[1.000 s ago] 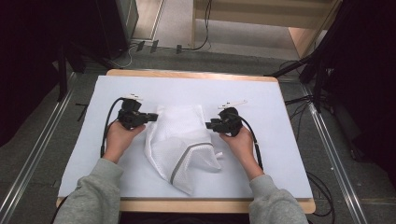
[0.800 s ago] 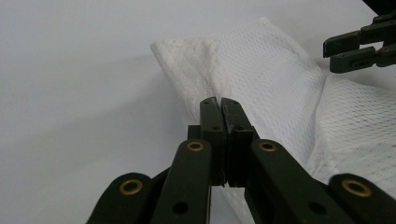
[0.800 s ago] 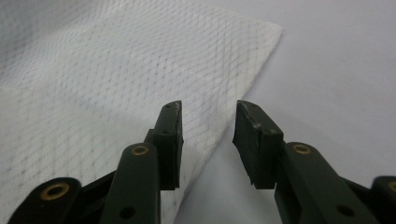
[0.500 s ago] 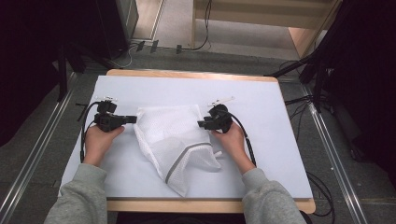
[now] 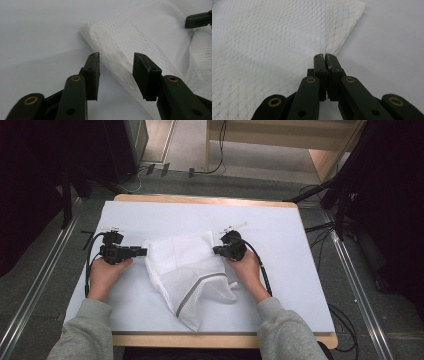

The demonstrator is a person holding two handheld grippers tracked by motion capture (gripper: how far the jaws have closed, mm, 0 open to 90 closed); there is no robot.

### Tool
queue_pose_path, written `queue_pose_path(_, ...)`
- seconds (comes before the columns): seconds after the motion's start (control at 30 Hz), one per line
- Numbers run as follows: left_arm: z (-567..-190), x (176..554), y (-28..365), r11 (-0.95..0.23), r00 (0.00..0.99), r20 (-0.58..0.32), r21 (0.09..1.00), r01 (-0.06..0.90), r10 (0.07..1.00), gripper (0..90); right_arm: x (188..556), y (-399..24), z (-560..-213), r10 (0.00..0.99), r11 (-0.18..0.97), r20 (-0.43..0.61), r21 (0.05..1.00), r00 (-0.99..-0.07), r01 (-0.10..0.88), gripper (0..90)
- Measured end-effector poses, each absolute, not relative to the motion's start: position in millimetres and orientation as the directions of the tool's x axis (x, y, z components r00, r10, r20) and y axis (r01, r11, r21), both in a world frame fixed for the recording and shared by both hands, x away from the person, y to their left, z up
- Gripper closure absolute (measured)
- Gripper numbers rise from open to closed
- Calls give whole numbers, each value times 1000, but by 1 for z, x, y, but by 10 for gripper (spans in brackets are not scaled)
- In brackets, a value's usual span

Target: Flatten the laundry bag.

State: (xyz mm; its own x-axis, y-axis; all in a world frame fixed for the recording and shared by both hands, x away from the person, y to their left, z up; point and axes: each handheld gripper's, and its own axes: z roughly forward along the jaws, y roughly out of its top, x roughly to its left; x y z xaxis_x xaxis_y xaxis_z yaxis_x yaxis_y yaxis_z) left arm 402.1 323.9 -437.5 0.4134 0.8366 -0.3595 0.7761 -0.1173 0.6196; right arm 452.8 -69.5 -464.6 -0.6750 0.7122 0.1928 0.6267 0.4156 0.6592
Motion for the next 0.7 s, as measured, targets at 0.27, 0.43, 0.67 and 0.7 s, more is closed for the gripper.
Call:
queue_pose_path(0.27, -430, 398, 323, -117, 425, -359, 635, 764, 831, 528, 463, -101, -454, 762, 334, 211, 681, -612, 651, 900)
queue_pose_path(0.43, -427, 396, 314, -140, 453, -352, 643, 753, 819, 522, 473, -131, -451, 798, 280, 224, 684, -559, 673, 900)
queue_pose_path(0.67, -424, 393, 301, -172, 487, -351, 644, 746, 799, 522, 481, -159, -453, 838, 224, 228, 686, -496, 693, 900)
queue_pose_path(0.7, -424, 392, 298, -181, 493, -347, 643, 745, 797, 522, 483, -162, -455, 843, 218, 229, 682, -487, 698, 900)
